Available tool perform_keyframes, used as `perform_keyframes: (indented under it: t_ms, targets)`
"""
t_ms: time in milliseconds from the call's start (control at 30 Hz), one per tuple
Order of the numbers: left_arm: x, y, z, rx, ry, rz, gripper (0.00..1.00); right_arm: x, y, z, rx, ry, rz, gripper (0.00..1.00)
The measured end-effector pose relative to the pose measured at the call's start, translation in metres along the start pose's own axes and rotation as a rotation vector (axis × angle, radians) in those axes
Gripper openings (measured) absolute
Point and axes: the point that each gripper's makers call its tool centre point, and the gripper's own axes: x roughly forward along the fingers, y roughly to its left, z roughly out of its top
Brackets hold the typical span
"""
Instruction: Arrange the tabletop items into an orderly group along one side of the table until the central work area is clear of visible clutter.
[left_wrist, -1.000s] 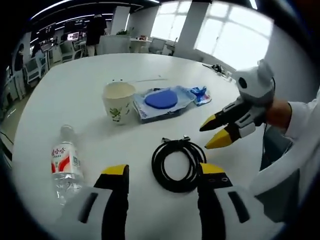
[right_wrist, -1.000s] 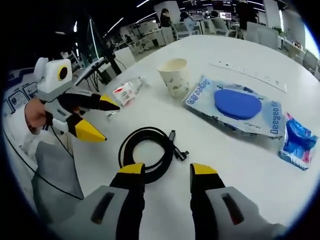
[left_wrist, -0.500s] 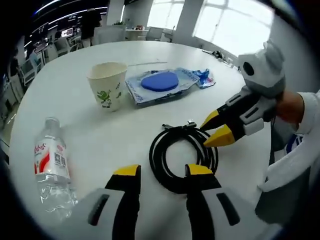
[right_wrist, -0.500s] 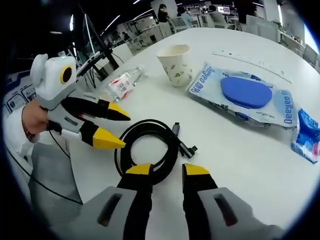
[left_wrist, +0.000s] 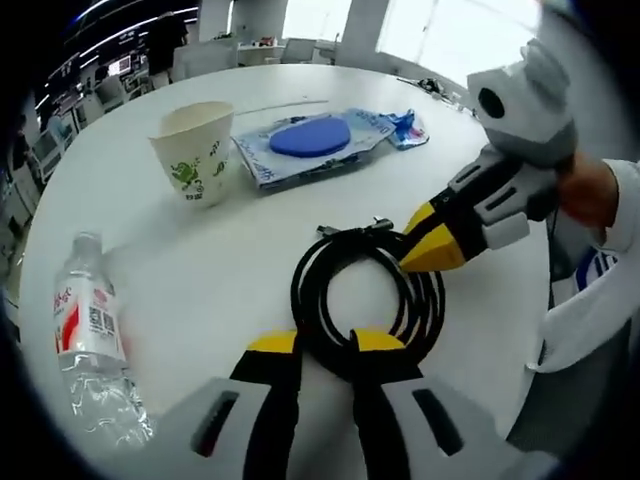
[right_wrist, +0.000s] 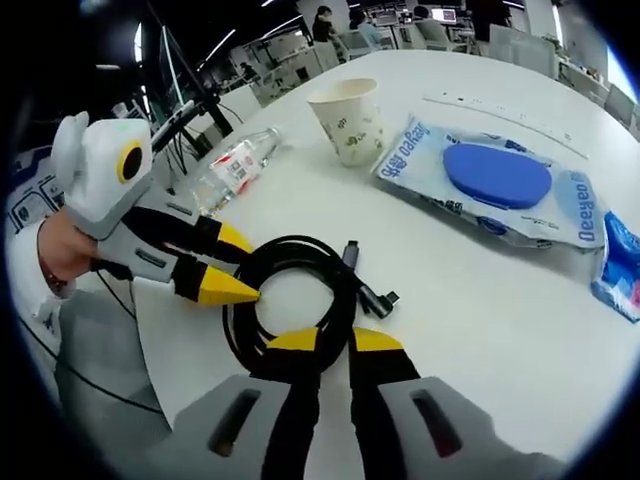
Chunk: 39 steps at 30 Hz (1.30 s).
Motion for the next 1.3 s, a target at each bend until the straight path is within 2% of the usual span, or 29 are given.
perform_keyframes:
  t_ms: [100, 233, 533, 833, 1133, 1300]
  targets:
    - [-0.001, -0.001, 0.000, -0.001, 0.001, -0.002, 0.13, -0.001, -0.002, 0.002, 0.021, -0.007, -0.003, 0.05]
    - [-0.002, -0.001, 0.004, -0.041, -0.015, -0.001, 0.07, -0.005, -0.005, 0.003, 0.044, -0.017, -0.008, 0.04]
    - [-0.008, -0.009, 0.020, -0.031, -0.048, -0.001, 0.04, -0.026, -0.011, 0.011, 0.035, -0.065, -0.023, 0.02]
    - [-0.020, -0.023, 0.054, -0.005, -0.116, -0.017, 0.03, -0.055, -0.022, 0.022, 0.063, -0.134, -0.033, 0.02]
    - [-0.034, -0.042, 0.091, 0.029, -0.195, -0.035, 0.02, -0.091, -0.027, 0.035, 0.045, -0.193, -0.074, 0.02]
    - [-0.035, -0.056, 0.107, 0.063, -0.210, -0.048, 0.02, -0.107, -0.037, 0.036, 0.053, -0.216, -0.093, 0.02]
